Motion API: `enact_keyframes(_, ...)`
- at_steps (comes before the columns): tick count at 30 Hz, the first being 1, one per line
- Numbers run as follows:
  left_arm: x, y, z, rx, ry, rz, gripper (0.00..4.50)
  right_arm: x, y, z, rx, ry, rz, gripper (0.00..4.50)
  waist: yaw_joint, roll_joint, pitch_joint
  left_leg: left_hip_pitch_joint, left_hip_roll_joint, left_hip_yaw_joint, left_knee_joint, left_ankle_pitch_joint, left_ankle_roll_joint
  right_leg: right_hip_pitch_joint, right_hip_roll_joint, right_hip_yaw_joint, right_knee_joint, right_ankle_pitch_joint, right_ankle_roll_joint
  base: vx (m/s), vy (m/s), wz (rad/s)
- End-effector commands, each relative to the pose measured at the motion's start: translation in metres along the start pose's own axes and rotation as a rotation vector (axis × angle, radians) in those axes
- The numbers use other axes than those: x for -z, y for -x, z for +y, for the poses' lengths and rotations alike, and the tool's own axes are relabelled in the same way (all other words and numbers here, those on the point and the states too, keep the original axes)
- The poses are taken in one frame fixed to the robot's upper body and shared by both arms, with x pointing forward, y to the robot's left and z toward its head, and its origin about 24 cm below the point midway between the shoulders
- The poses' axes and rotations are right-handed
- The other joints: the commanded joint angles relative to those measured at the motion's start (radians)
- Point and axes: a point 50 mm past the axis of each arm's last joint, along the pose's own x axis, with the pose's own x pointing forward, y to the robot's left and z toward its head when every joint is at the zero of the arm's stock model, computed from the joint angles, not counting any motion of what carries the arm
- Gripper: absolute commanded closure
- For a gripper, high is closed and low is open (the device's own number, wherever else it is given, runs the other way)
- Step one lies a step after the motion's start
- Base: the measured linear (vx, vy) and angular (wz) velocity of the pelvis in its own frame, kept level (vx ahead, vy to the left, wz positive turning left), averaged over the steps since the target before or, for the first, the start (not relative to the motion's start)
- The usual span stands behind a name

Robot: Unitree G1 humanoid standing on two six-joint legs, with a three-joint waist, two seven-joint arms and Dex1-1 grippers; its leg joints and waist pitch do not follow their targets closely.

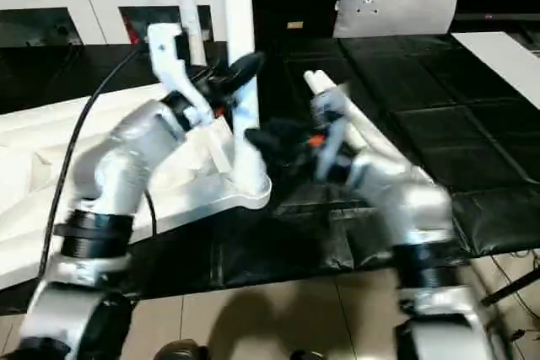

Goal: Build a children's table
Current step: Pick table leg

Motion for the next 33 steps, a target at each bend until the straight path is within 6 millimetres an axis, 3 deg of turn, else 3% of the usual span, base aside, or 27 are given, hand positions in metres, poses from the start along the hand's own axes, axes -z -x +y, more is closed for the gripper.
enact_keyframes(1,-0.012,-0.003,-0.009,0.083,-0.005,-0.027,2.73,-0.01,0.002,0.003,-0.035,0.002,-0.021,0.66,0.001,-0.011,-0.095,0.004,0.045,-0.011,-0.059,-0.101,0.069,0.07,-0.065,0.051,-0.062,-0.316,-0.117,0.0,0.0,0.0)
enact_keyframes(9,-0.016,0.0,-0.023,0.234,-0.065,0.003,2.73,-0.007,0.005,0.002,-0.061,0.041,0.082,0.63,0.001,-0.014,-0.094,0.003,0.047,-0.01,-0.058,-0.098,0.06,0.071,-0.067,0.051,-0.062,-0.338,-0.11,0.0,0.0,0.0)
enact_keyframes(16,-0.009,-0.003,-0.035,0.294,-0.124,0.029,2.73,0.001,-0.003,0.004,-0.063,0.044,0.127,0.63,-0.001,-0.018,-0.093,0.001,0.045,-0.01,-0.059,-0.102,0.056,0.071,-0.065,0.05,-0.066,-0.363,-0.093,0.0,0.0,0.0)
enact_keyframes(25,-0.004,-0.005,-0.041,0.319,-0.166,0.056,2.73,0.007,-0.009,0.005,-0.079,0.035,0.157,0.63,-0.001,-0.016,-0.093,0.002,0.046,-0.01,-0.059,-0.101,0.051,0.07,-0.065,0.051,-0.065,-0.354,-0.089,0.0,0.0,0.0)
enact_keyframes(33,-0.003,-0.004,-0.042,0.324,-0.183,0.062,2.73,0.011,-0.01,0.004,-0.07,0.019,0.166,1.39,-0.001,-0.015,-0.093,0.002,0.045,-0.01,-0.059,-0.106,0.048,0.071,-0.065,0.051,-0.066,-0.36,-0.088,0.0,0.0,0.0)
